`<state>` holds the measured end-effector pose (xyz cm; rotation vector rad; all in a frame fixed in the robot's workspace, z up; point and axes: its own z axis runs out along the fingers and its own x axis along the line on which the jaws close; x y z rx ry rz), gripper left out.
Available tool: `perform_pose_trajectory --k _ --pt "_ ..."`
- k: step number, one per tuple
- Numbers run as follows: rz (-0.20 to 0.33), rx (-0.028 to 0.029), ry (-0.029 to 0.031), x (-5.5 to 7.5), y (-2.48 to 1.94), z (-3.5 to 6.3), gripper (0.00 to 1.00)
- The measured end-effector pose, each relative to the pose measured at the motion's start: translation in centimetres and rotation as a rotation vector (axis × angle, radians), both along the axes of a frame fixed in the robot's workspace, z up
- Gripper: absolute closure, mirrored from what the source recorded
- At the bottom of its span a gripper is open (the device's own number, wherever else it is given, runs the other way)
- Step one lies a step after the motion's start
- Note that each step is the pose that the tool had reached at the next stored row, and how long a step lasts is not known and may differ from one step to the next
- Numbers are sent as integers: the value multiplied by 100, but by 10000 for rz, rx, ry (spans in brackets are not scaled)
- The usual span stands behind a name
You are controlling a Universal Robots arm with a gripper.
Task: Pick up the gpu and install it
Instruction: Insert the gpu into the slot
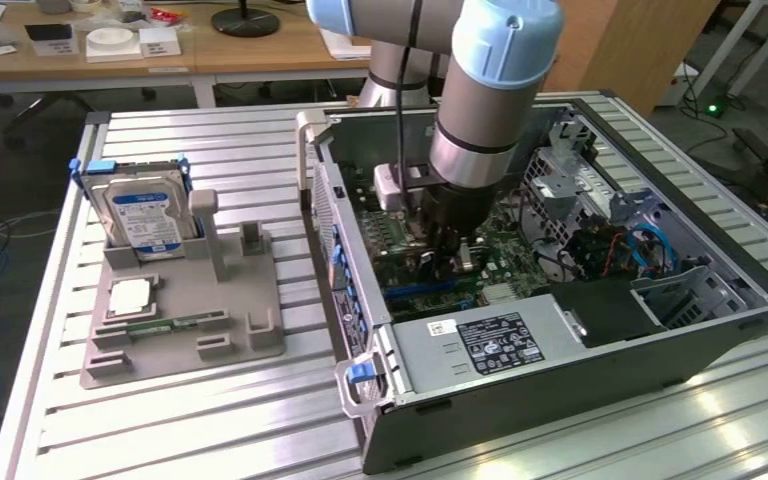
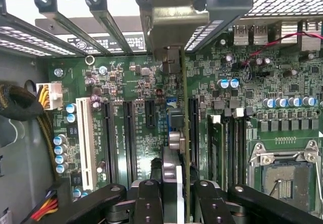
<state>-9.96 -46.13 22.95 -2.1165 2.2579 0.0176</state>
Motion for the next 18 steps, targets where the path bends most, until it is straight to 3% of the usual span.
perform_pose_trajectory --k 18 --pt "2 0 31 -69 0 -38 71"
